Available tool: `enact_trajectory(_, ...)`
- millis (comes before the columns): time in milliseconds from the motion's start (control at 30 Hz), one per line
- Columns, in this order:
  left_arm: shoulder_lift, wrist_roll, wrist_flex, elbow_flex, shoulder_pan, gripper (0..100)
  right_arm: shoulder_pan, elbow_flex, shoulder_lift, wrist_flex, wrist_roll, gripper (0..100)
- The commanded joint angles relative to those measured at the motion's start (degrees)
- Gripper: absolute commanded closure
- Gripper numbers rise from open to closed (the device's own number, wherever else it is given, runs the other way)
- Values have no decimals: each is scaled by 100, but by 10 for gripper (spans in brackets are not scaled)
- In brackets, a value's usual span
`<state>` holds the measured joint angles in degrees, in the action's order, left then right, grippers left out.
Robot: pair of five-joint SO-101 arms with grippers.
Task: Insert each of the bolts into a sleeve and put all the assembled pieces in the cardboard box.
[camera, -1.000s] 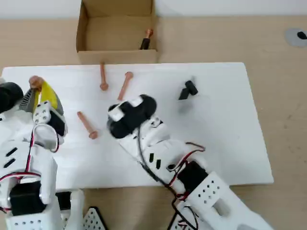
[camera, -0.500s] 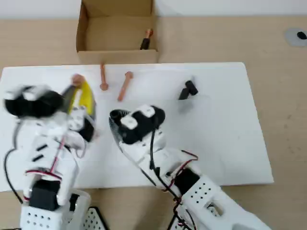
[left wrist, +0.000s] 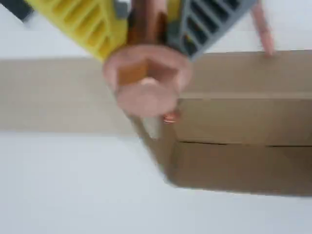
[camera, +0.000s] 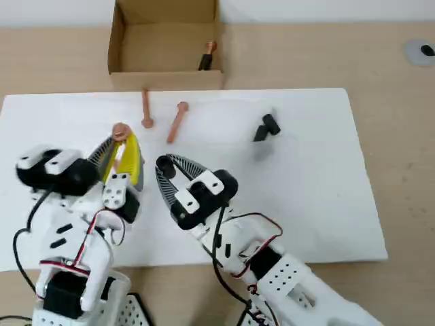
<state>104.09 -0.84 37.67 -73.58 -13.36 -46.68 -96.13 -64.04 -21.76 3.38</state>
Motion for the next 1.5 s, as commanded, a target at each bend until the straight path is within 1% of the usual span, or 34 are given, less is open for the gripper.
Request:
enact_trajectory(0, 57, 44, -44, 123, -484, 994, -75, -4, -171, -176, -35, 989)
enact_trajectory(67, 57, 44, -35, 176, -712, 994, -84, -4, -171, -176, -35, 989)
enact_trajectory(133, 57, 44, -44, 193, -782, 994, -84, -4, -171, -176, -35, 989)
enact_trajectory(367, 57, 35, -343, 114, -765, 994, -92, -4, -171, -176, -26, 989)
enact_trajectory(533, 57, 44, -721, 105, -756, 995, -92, -4, -171, -176, -26, 989)
enact_trajectory(1067, 57, 53, -756, -105, -712, 995, -75, 4, -171, -176, -26, 989)
enact_trajectory(1267, 57, 53, -1618, -589, -299, 995, -75, 13, -171, -176, -18, 989)
enact_trajectory(1467, 57, 44, -1679, -659, -308, 995, -66, 13, -171, -176, -18, 989)
